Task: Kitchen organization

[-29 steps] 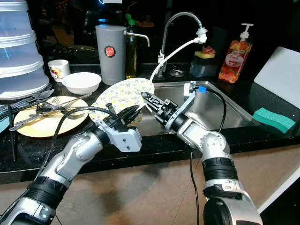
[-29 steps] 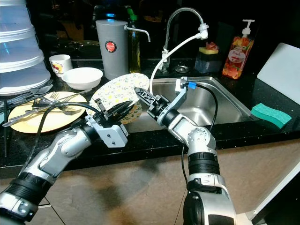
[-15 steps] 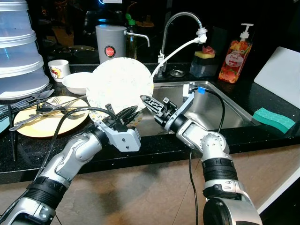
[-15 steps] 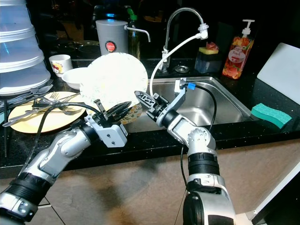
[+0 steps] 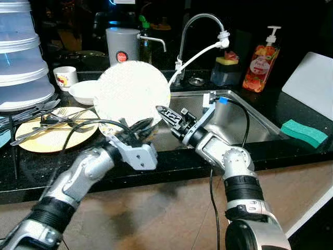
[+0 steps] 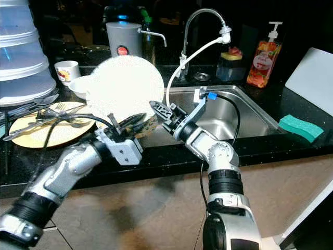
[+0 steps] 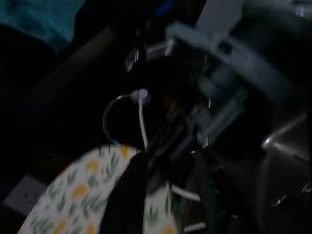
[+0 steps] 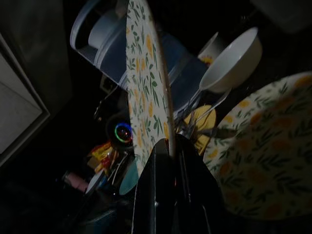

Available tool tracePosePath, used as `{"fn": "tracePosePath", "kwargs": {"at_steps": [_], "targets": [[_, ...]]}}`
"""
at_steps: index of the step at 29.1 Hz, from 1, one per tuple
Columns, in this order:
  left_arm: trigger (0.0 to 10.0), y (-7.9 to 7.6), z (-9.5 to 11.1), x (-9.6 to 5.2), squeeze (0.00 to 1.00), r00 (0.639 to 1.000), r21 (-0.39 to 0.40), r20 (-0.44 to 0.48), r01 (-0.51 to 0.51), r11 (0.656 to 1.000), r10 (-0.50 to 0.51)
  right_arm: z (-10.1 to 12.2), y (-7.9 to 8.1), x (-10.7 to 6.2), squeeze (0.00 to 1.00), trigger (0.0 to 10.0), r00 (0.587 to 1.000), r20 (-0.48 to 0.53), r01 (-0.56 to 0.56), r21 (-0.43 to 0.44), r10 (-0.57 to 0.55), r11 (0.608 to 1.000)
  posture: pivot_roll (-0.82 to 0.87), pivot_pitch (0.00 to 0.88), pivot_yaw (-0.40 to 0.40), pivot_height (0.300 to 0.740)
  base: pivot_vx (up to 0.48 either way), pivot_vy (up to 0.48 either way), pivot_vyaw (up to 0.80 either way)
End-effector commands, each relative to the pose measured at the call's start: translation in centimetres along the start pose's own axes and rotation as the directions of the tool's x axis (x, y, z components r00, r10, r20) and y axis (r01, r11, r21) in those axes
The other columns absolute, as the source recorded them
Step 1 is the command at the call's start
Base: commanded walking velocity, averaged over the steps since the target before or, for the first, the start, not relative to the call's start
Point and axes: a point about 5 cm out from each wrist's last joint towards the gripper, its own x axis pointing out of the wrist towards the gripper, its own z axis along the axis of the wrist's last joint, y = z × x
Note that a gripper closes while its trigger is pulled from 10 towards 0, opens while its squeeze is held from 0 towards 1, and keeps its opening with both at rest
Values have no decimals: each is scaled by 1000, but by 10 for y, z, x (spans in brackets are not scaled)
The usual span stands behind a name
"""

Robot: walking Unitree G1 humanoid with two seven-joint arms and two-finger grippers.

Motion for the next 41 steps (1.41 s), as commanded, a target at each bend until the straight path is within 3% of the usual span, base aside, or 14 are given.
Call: {"fn": "tracePosePath", "kwargs": {"at_steps": [1, 7, 9, 12, 17, 22, 24, 28, 31, 32, 34, 35, 38, 41], "targets": [[10000, 0, 1, 1, 1000, 1000, -11, 10, 7, 1000, -7, 4, -2, -2, 0, 0, 1000, 21, 16, -6, -16, 1000, 27, 0, -39, 740, 0, 0, 0], [10000, 3, -4, -2, 1000, 1000, 14, -24, -13, 1000, 13, 10, -6, -3, 0, 0, 996, 65, 57, -18, -56, 998, 27, 0, -39, 740, 0, 0, 0], [10000, 5, -9, -7, 59, 998, 22, -58, -32, 999, 34, 14, -9, -4, 0, 0, 993, 90, 80, -26, -77, 996, 27, 0, -39, 740, 0, 0, 0], [10000, 6, -11, -9, 0, 997, 24, -67, -43, 999, 45, 15, -9, -5, 0, 0, 992, 98, 88, -33, -84, 996, 27, 0, -37, 740, 0, 0, 0], [10000, 10, -11, -15, 0, 993, -4, -75, -87, 996, 86, 21, -14, -7, 0, 0, 980, 144, 148, -66, -137, 987, 28, 0, -38, 740, 0, 0, 0], [10000, 14, -9, -20, 0, 988, -54, -69, -139, 989, 136, 36, -24, -13, 0, 0, 933, 272, 262, -62, -236, 963, 28, 0, -38, 740, 0, 0, 0], [10000, 15, -7, -24, 0, 984, -63, -67, -169, 984, 164, 48, -33, -21, 0, 0, 878, 358, 360, -58, -317, 931, 27, 0, -45, 740, 0, 0, 0], [10000, 15, -7, -26, 0, 981, -63, -78, -185, 981, 180, 53, -39, -27, 0, 0, 843, 397, 419, -62, -363, 906, 27, 0, -45, 740, 0, 0, 0], [10000, 17, -16, -29, 0, 958, -107, -175, -246, 963, 225, 62, -51, -41, 0, 0, 758, 466, 565, -117, -457, 817, 25, 0, -48, 740, 0, 0, 0], [10000, 17, -16, -29, 0, 958, -107, -175, -246, 963, 225, 62, -51, -41, 0, 0, 758, 466, 565, -117, -457, 817, 25, 0, -48, 740, 0, 0, 0], [10000, 17, -22, -29, 0, 948, -144, -230, -259, 955, 222, 66, -56, -49, 0, 0, 714, 500, 632, -161, -490, 758, 22, 0, -51, 740, 0, 0, 0], [10000, 17, -22, -29, 0, 948, -144, -230, -259, 955, 222, 66, -56, -49, 0, 0, 714, 500, 632, -161, -490, 758, 22, 0, -51, 740, 0, 0, 0], [10000, 14, -32, -32, 0, 926, -232, -323, -277, 933, 194, 69, -62, -59, 0, 0, 660, 537, 706, -206, -525, 677, 21, 0, -49, 740, 0, 0, 0], [10000, 14, -32, -32, 0, 926, -232, -323, -277, 933, 194, 69, -62, -59, 0, 0, 660, 537, 706, -206, -525, 677, 21, 0, -49, 740, 0, 0, 0]]}}
